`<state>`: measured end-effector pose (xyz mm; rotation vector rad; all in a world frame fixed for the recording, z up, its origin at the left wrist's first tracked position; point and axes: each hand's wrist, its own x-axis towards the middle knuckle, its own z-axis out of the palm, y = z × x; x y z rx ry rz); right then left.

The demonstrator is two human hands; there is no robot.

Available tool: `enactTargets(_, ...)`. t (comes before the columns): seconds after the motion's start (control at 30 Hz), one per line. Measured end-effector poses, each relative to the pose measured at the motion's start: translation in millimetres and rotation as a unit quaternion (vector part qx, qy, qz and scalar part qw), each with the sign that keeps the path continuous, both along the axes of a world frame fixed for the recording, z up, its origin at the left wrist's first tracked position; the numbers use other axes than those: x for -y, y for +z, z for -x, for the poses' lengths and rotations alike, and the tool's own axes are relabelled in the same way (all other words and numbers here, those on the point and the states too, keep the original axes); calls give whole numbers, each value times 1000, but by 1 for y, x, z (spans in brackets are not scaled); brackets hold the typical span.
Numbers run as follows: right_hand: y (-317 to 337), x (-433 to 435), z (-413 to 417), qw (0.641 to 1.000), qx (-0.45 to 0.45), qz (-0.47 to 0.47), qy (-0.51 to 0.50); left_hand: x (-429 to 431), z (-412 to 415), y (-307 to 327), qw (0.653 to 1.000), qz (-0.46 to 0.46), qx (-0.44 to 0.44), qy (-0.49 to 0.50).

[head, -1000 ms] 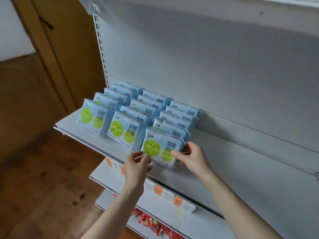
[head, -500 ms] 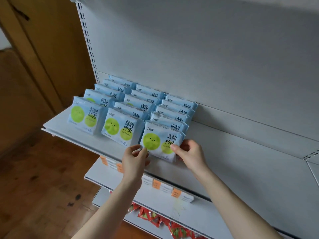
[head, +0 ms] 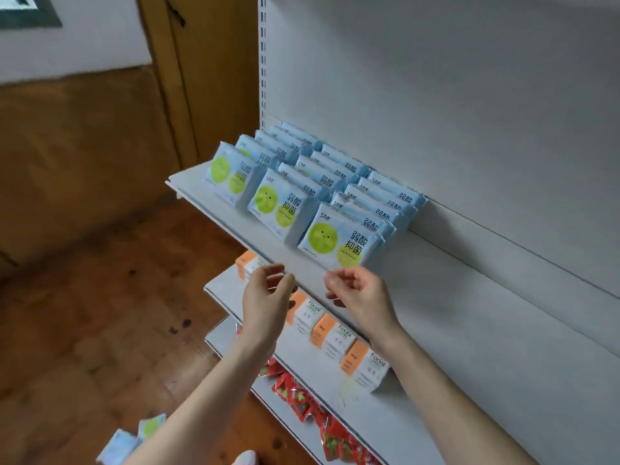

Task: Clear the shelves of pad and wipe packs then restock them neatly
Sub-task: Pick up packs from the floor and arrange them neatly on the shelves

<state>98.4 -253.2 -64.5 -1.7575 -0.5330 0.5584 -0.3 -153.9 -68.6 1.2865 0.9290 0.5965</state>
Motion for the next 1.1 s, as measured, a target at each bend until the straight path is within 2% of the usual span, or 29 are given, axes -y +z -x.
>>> enactTargets(0.23,-32,-33,78,976,-30,59,210,22,121,-29,986,37,-72,146)
enactTargets(0.5,-78,-98,216,904,28,133,405,19,315,-74,934,102,-128,317)
enactTargets(0.77,-155,-155,351,844,54,230,482,11,466,-141,884,182,-155,401)
enactTargets(1.1,-261,-198,478,779,-31,322,537,-12,543,-234,810,295,-158,482)
